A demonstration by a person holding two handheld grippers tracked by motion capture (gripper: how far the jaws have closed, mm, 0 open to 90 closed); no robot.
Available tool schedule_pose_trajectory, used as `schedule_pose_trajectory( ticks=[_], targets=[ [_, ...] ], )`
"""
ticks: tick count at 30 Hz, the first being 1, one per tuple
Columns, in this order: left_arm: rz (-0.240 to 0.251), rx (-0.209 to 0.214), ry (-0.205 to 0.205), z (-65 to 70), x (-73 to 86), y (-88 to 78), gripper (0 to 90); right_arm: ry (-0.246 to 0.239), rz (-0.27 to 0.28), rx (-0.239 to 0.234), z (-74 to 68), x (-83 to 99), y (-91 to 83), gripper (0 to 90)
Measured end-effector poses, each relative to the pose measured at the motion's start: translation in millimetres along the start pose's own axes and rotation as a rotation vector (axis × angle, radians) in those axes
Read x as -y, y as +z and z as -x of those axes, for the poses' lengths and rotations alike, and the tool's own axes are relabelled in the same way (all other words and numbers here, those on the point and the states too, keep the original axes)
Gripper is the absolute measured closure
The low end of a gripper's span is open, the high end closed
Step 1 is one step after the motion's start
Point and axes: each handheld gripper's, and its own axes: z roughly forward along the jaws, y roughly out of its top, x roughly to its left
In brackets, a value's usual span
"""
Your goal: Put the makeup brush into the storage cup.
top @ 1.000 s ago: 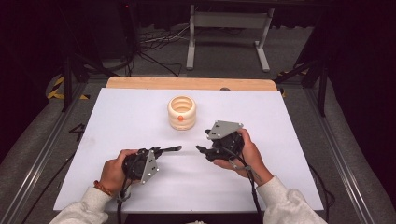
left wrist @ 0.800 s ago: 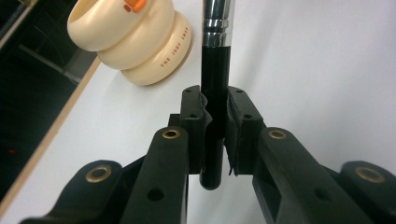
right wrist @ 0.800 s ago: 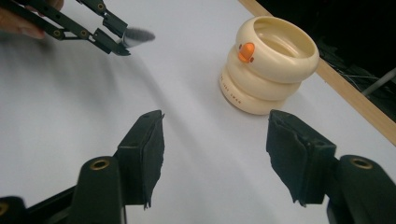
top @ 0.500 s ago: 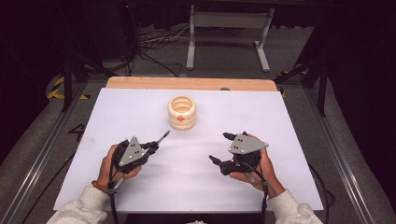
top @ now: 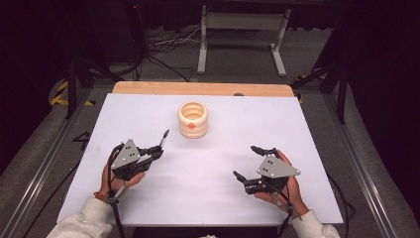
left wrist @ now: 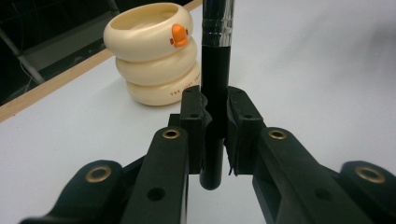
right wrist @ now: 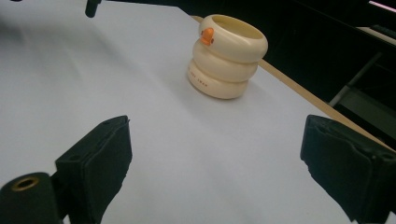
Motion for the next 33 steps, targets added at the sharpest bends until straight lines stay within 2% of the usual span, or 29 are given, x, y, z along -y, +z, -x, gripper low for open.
schedule_pose_trajectory(
  ticks=[5, 10, 14, 21, 26, 33],
  targets=[
    [0.059, 0.030, -0.066, -7.3, -2.6, -5.7, 79.2, 0.031, -0.041, 0.016, 1.1, 17.9, -1.5, 11.0],
    [0.077, 0.042, -0.075, -11.7, -5.2, -9.5, 79.2, 0.037, -0.065, 0.025, 1.6, 27.3, -5.7, 11.1],
    [0.109, 0.051, -0.105, -15.8, -7.5, -11.2, 79.2, 0.058, -0.094, 0.024, 1.4, 33.4, -12.0, 12.4],
    [0.162, 0.055, -0.133, -24.7, -13.8, -13.0, 79.2, 0.053, -0.064, 0.040, 0.2, 41.0, -23.2, 11.3],
    [0.197, 0.065, -0.150, -31.1, -21.4, -10.9, 79.2, 0.078, -0.061, 0.056, 3.6, 46.0, -30.4, 11.5],
    [0.240, 0.057, -0.141, -38.7, -35.1, -0.9, 79.2, 0.116, -0.041, 0.089, 8.9, 51.6, -42.8, 11.8]
  ],
)
